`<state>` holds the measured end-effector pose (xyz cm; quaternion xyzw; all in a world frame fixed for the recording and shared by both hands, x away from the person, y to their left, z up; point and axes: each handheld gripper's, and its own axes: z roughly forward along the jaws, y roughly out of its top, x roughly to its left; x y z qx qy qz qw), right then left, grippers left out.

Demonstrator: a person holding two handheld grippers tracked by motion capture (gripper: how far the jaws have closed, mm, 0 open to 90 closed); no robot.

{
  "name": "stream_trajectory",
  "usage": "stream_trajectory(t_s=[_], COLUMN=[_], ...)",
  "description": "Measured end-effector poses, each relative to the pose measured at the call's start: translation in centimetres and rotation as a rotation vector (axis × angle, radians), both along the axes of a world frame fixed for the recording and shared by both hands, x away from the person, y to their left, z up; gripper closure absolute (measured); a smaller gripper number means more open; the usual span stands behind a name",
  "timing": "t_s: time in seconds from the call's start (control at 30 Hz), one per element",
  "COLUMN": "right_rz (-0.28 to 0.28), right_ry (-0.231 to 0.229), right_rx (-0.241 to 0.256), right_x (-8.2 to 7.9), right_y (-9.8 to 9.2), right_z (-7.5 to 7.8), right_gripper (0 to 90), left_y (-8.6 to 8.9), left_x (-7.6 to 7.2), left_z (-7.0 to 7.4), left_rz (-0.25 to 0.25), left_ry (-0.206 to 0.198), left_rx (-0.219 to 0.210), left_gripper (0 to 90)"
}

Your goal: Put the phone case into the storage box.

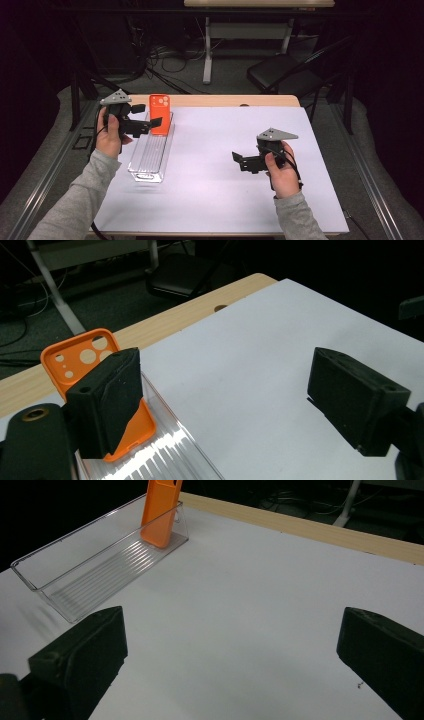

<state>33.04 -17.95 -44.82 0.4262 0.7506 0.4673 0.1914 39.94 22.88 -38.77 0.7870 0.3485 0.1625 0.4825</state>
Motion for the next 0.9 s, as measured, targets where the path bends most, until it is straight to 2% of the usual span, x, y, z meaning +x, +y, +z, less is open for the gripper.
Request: stream_trajectory(t_s=[0.13,0.27,0.4,0.5,0.63,0.7,0.8,0.9], right_rz=[0.0,-0.006,-0.007,-0.001,-0.005,-0.016,-0.03,-0.044], right_ry=[-0.002,-0.008,-0.018,-0.032,-0.038,-0.038,-0.043,-0.041], right_rx=[0.0,0.001,-0.008,-0.025,-0.051,-0.049,-0.039,-0.019], right_x=[-0.3,-0.5,-0.9,-1.5,-2.2,-2.4,-2.7,-3.1], right_y=[-0.1,-0.4,-0.6,-0.9,-1.6,-2.1,-2.9,-3.8], right_z=[0.2,0.4,0.8,0.8,0.6,0.5,0.2,-0.2], right_gripper=[0.0,0.0,0.0,0.0,0.0,0.0,0.0,0.0], left_y=[0.2,0.5,0.6,0.6,1.0,1.2,1.5,1.9], left_x=[-0.5,-1.2,-2.2,-3.0,-4.3,-5.1,-6.1,-6.8], left_z=[-0.3,-0.6,-0.8,-0.9,-1.2,-1.5,-2.1,-2.8], left_rz=[-0.008,0.001,-0.013,-0.016,-0.018,-0.027,-0.041,-0.034], left_ry=[0.008,0.004,-0.004,-0.01,-0.024,-0.029,-0.035,-0.037], left_rx=[-0.002,-0.023,-0.044,-0.031,-0.058,-0.062,-0.05,-0.065], left_gripper=[9.3,9.1,8.7,6.8,6.8,6.4,0.0,0.6])
